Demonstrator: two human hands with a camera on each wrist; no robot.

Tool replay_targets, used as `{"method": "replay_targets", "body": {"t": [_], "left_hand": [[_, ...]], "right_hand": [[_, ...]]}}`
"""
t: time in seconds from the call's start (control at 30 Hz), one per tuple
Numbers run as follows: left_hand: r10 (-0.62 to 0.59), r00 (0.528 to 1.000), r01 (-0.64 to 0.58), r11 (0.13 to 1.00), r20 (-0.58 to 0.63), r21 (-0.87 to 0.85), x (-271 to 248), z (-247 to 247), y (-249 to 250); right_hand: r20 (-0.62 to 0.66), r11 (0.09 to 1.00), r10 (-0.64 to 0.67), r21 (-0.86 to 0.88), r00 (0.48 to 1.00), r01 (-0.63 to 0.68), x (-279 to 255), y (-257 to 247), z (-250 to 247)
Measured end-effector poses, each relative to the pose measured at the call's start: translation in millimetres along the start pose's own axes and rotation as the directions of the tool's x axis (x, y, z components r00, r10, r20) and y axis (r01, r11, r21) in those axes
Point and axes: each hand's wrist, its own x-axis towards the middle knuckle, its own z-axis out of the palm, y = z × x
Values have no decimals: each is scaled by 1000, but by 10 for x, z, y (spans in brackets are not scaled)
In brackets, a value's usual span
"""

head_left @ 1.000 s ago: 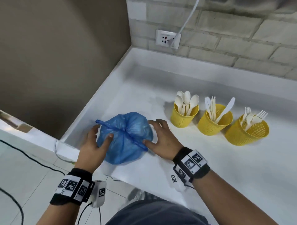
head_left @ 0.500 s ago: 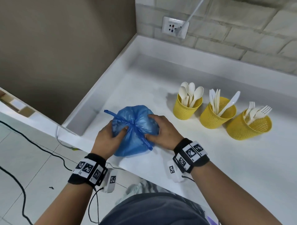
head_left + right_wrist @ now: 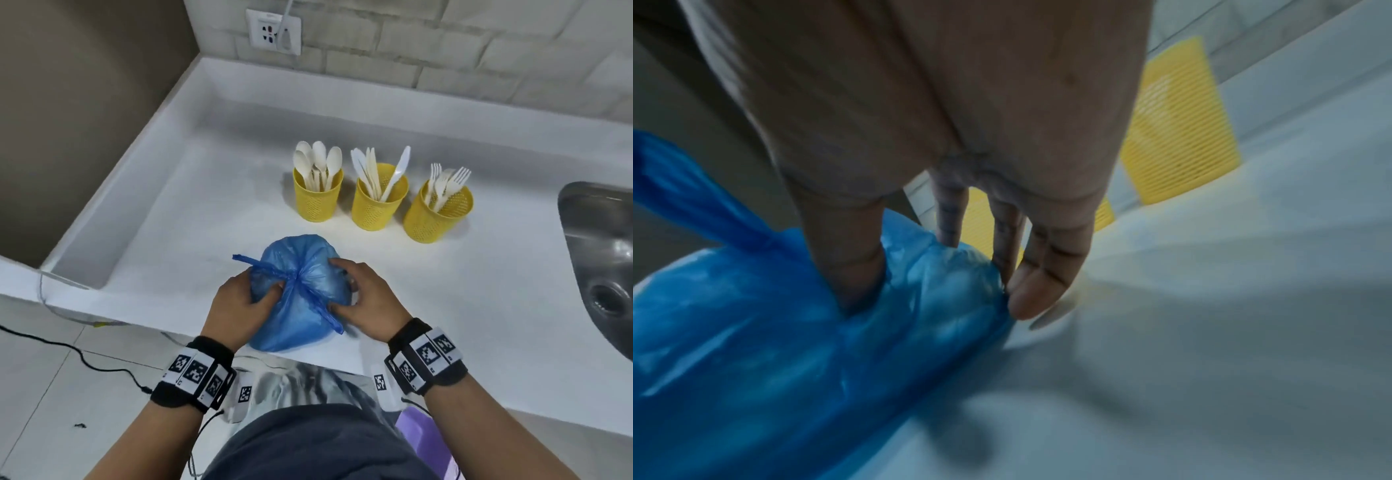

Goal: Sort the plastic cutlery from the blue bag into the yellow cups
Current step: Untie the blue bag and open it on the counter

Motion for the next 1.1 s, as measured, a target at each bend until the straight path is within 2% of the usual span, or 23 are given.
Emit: {"method": "replay_targets", "body": {"t": [0.27,0.43,0.53,0.6,0.67,0.73,0.83,0.9,0.97,1.03,1.1], "left_hand": [[88,988,-90,996,131,8,-193,575,396],[121,974,-104,990,194,-92,-381,797,595],[139,974,-102,974,179,-203,-427,791,592],[117,984,-83,968,131,-238,-410,778,524],[88,995,-76,975,50,-209,-416,761,481],[135,988,-146,976,-78,-164,-454,744,491],[317,917,-323,946,-240,16,-493,718,594],[425,875,-402,905,-232,141,-454,724,666],[505,847,-463,854,-167,237,-375,747,751],[524,847,-476,823,-92,310,-258,775,852],[478,878,-443,823,-12,354,-132,803,937]], "right_hand": [[-134,991,101,-70,986,-111,-446,400,-560],[-296,977,182,-52,938,-206,-475,536,-778],[-376,978,183,-24,908,-207,-506,515,-850],[-436,986,139,-20,889,-164,-551,461,-872],[-483,995,62,-35,873,-90,-595,394,-854],[-507,999,-19,-51,862,-8,-626,322,-806],[-503,989,-125,-128,855,70,-649,208,-736],[-459,973,-180,-214,870,88,-656,141,-691],[-405,949,-211,-301,889,87,-642,107,-649],[-372,935,-204,-347,906,68,-611,78,-623],[-363,925,-186,-379,913,37,-567,70,-615]]}}
